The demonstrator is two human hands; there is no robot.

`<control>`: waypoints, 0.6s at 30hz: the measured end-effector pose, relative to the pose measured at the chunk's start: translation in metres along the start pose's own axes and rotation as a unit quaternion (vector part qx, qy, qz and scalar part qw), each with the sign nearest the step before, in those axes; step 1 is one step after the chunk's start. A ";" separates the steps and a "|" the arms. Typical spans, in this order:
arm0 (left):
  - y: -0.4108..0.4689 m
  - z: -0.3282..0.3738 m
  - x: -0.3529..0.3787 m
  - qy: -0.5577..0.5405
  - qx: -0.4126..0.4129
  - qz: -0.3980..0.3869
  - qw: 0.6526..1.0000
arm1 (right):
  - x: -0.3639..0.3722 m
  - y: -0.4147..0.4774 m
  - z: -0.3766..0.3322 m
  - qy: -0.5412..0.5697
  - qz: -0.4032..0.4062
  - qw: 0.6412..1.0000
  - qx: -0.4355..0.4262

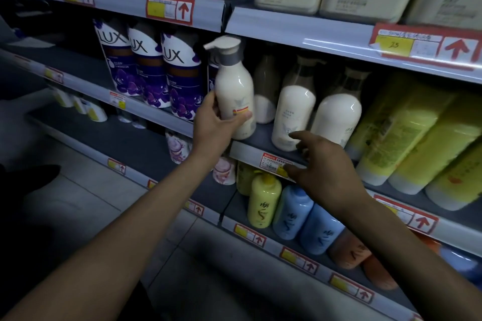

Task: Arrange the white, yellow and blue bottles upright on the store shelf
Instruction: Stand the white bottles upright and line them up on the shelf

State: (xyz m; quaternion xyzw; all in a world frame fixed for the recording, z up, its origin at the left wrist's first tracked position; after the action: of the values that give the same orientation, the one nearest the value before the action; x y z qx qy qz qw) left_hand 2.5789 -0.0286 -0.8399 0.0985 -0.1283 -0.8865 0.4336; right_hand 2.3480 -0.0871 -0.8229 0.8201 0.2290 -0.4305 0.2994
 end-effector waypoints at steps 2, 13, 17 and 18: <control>-0.008 0.009 -0.014 -0.008 -0.003 -0.014 1.000 | 0.000 0.001 -0.009 0.025 0.005 1.000 0.000; -0.061 0.022 -0.054 -0.053 -0.092 -0.123 0.987 | 0.029 0.006 -0.050 0.265 -0.096 0.959 0.039; -0.070 0.033 -0.058 -0.040 -0.087 -0.169 0.981 | 0.031 0.001 -0.055 0.276 -0.101 0.956 0.014; -0.072 0.035 -0.057 -0.035 -0.083 -0.176 0.980 | 0.032 0.000 -0.055 0.283 -0.098 0.954 0.015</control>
State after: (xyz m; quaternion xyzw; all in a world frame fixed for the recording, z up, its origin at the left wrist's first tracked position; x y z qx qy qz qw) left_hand 2.5497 0.0639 -0.8253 0.0519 -0.0505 -0.9593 0.2729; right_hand 2.3957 -0.0453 -0.8254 0.8865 0.3768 -0.2109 0.1664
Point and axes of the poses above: each hand's wrist, its own y-axis towards the middle knuckle, its own x-axis out of the palm, z = x × y, the point moved 3 cm from there along y, towards the middle knuckle, and after that the axes turned 1 degree about x, right-handed, at the moved point
